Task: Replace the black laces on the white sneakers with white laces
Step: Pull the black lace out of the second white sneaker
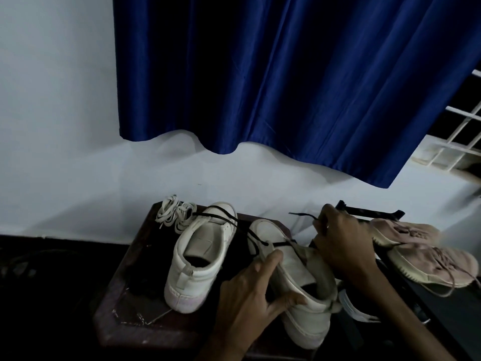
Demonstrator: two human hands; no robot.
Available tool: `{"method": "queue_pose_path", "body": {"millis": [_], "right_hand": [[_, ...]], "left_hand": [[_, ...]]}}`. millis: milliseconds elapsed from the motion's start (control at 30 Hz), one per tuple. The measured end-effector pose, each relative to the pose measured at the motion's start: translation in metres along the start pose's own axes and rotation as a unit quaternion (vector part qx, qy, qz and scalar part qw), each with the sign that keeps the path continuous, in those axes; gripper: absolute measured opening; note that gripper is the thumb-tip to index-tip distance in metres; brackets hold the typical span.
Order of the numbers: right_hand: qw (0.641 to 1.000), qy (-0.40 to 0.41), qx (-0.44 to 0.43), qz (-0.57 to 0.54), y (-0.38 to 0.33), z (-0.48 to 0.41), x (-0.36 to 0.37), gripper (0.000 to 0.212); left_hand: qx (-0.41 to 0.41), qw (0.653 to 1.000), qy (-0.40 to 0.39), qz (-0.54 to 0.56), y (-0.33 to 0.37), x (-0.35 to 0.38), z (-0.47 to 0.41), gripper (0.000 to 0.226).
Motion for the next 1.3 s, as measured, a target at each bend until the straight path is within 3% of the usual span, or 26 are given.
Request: {"method": "queue_pose_path", "body": {"millis": [233,433,633,800,833,867,967,1033,1167,1300], "right_hand": [[0.953,-0.049,0.063,-0.291,-0.002,-0.028,-0.025,0.008],[0.840,-0.091,0.044,-0.532,-0.042,-0.070,-0.062,0.009],[0.777,-0.032,-0.026,-0.629,-0.061,-0.102,-0.090,0.008],[0.640,-0.007,0.046,-0.767,-0.032,-0.099,-0.055,0.010],[0.648,-0.010,0.071,-0.759,-0.022,-0.092,-0.037,0.012],[0.687,-0.018,0.091,-0.720,-0.012,-0.083,-0.019,0.013],[0.866,-0.066,0.094,-0.487,0.024,-0.052,0.047,0.011],[0.921,-0.078,0.085,-0.373,0.038,-0.035,0.081,0.007],[0.949,-0.077,0.048,-0.302,0.042,-0.013,0.112,0.012],[0.928,-0.054,-0.036,-0.367,0.038,-0.008,0.114,0.025]], "left_hand": [[-0.052,0.993,-0.032,0.098,0.003,-0.011,0.003,0.051],[-0.075,0.994,0.010,-0.079,0.011,-0.031,-0.019,0.022],[-0.063,0.985,0.008,-0.159,0.006,-0.057,-0.031,0.041],[-0.055,0.963,-0.062,-0.258,0.009,-0.065,-0.031,0.042],[-0.043,0.958,-0.073,-0.274,0.011,-0.066,-0.032,0.043],[-0.032,0.953,-0.076,-0.290,0.012,-0.067,-0.033,0.042],[0.000,0.936,-0.075,-0.343,0.018,-0.071,-0.039,0.033],[0.029,0.921,-0.070,-0.382,0.023,-0.073,-0.047,0.021],[0.034,0.920,-0.113,-0.374,0.029,-0.066,-0.075,0.014],[0.022,0.919,-0.202,-0.337,0.015,-0.041,-0.099,0.020]]}}
Point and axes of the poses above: each hand's wrist, its own z-axis away from the middle knuckle, its own x-axis out of the palm, y = z × x, the point moved 1 cm from there along -z, towards the middle knuckle, and after that the axes turned 11 degrees about -z, right-handed, at the moved point
